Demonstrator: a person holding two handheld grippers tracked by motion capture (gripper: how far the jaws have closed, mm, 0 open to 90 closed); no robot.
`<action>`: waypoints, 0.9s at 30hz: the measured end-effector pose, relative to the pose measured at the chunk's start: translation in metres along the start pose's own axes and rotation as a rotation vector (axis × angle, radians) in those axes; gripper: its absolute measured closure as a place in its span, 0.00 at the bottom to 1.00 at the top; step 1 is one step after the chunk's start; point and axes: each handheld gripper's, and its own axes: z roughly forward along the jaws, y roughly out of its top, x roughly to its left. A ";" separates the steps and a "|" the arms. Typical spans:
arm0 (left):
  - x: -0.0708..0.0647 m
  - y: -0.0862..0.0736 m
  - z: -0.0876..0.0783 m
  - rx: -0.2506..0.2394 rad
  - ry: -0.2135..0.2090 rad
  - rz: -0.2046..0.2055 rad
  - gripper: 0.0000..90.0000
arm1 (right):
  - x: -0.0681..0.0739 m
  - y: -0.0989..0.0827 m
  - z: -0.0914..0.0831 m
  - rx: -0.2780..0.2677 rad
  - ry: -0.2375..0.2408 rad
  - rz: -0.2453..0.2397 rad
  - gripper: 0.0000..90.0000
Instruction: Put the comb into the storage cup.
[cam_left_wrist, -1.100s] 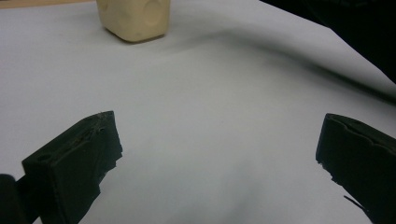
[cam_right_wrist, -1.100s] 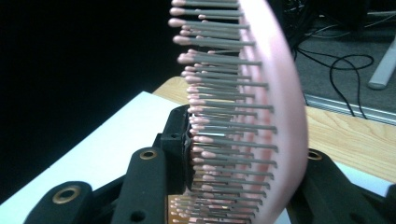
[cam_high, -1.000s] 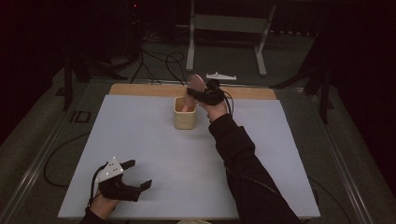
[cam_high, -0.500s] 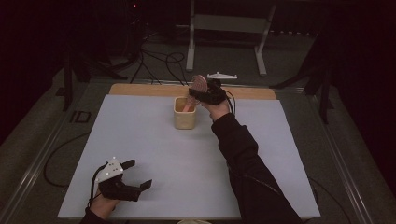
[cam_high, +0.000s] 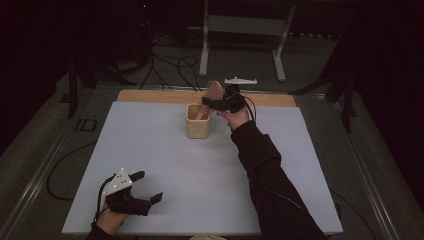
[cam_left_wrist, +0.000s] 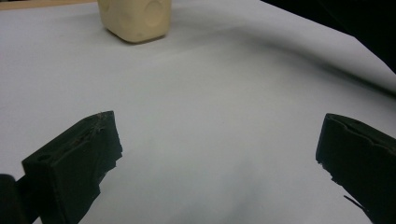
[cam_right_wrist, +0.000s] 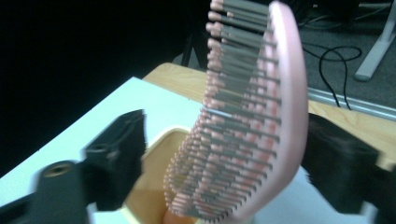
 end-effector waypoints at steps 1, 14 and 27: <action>0.000 0.000 0.000 0.000 0.000 0.001 0.00 | 0.000 0.000 -0.001 0.009 -0.001 -0.003 0.15; -0.001 0.000 0.000 0.001 0.004 0.006 0.00 | -0.005 -0.004 -0.010 0.040 0.031 -0.028 0.09; -0.001 0.000 0.000 0.005 0.005 0.008 0.00 | -0.005 -0.003 -0.018 0.060 0.017 -0.071 0.09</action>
